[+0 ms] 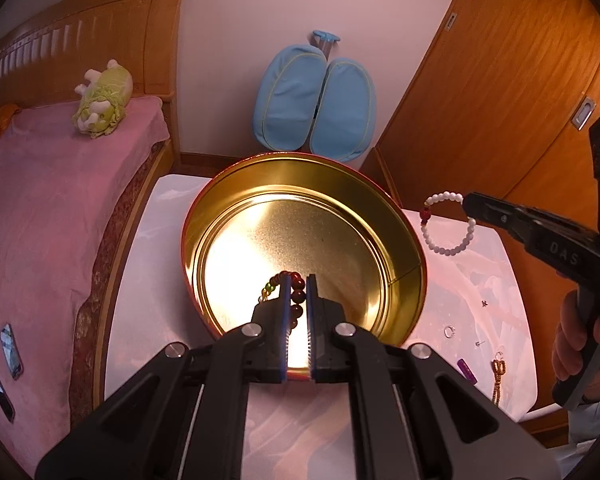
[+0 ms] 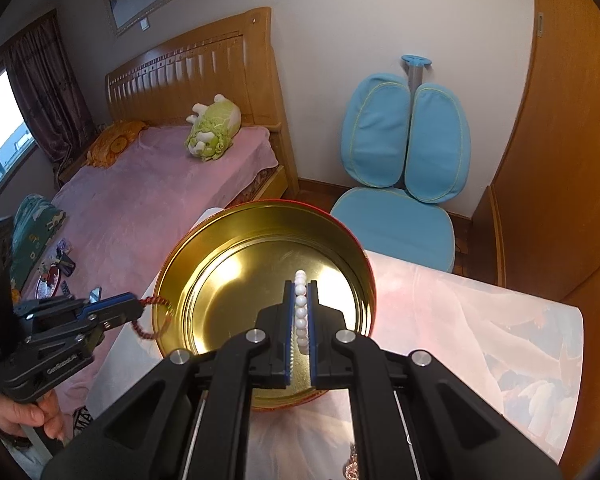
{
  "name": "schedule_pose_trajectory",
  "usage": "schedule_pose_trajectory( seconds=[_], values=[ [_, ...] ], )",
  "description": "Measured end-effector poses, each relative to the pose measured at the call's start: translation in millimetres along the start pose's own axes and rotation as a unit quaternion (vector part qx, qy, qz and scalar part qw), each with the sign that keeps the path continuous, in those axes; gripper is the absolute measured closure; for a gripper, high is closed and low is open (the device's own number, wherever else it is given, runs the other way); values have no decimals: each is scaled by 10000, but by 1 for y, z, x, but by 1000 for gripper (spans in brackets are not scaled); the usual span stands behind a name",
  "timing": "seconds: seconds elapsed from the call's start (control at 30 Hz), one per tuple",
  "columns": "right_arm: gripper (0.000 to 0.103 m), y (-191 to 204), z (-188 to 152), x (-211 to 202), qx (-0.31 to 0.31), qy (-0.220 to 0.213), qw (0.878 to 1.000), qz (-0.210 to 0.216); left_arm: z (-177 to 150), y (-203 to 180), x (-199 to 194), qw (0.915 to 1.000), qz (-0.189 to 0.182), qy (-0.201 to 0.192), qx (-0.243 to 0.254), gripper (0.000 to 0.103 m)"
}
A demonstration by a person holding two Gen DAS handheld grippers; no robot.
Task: Organize jewelry
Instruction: 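Carry both bracelets into the red tin and open both tools to drop them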
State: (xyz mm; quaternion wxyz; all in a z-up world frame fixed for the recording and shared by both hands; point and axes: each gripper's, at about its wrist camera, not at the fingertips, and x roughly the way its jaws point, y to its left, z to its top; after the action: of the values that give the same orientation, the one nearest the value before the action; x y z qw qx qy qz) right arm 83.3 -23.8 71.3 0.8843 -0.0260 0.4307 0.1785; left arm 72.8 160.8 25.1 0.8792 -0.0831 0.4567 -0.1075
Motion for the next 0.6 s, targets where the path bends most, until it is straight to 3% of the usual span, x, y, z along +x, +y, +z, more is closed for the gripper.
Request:
schedule_pose_trajectory(
  seconds=[0.4,0.6],
  values=[
    [97,22,0,74,-299,856,9955,262,17,8,86,9962,-45,796,355,96],
    [97,30,-3,113,-259,1284,9899,535,8,12,108,9934,-355,1045,322,96]
  ],
)
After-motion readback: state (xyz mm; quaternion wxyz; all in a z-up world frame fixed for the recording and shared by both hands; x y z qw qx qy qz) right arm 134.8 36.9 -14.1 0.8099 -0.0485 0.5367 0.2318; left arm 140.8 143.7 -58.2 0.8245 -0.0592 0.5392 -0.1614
